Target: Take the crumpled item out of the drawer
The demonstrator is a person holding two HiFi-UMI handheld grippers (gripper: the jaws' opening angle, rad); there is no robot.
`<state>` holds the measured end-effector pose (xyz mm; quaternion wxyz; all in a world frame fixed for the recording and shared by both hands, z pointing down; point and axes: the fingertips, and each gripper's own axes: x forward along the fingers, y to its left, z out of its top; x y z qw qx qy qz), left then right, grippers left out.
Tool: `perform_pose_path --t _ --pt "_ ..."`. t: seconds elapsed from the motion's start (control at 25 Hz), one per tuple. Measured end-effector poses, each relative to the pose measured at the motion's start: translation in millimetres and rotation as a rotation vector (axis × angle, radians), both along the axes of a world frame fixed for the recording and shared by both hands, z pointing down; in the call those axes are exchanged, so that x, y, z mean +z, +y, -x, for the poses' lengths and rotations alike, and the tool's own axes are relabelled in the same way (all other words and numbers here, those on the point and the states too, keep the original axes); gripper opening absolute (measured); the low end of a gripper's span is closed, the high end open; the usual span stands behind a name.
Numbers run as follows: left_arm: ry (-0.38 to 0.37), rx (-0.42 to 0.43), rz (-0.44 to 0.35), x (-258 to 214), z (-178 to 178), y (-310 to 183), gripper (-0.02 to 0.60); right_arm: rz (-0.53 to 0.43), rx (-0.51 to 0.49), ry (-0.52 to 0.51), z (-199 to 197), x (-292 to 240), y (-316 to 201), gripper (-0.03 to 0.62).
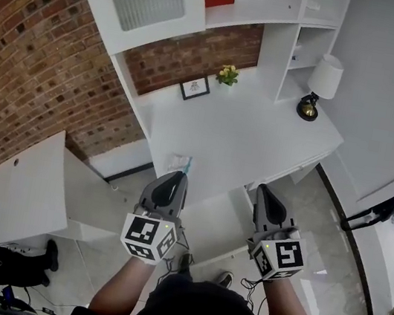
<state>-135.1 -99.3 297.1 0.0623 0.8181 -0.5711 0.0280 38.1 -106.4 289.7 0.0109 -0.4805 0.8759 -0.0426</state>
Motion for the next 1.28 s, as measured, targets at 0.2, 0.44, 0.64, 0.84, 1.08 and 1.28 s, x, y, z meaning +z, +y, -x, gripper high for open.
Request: perform_pose_path --t 0.2,0.44,0.64,0.84,1.08,1.28 --pt "-0.023 0.004 -0.011 -2 -1 0 0.027 0.019 -0.006 -0.006 3 2 1 0.000" --pt "-0.023 0.012 -0.010 0 -4 -4 0.028 0.004 -0.010 0.003 3 2 -1 0.000" --pt "-0.022 0.013 -0.004 1 -4 -6 0.028 0.014 -0.001 -0.006 1 4 -4 0.000" --pt "-0.026 0.012 -0.002 2 -3 -9 0.026 0.025 -0.002 -0.011 2 5 -6 0.000" --pt "-0.028 0.008 -0.004 1 -3 -12 0.028 0.010 -0.013 -0.005 3 3 -8 0.000" --pt "-0.028 0.008 -0.004 2 -9 -9 0.028 0.033 -0.010 -0.005 -3 10 -5 0.000"
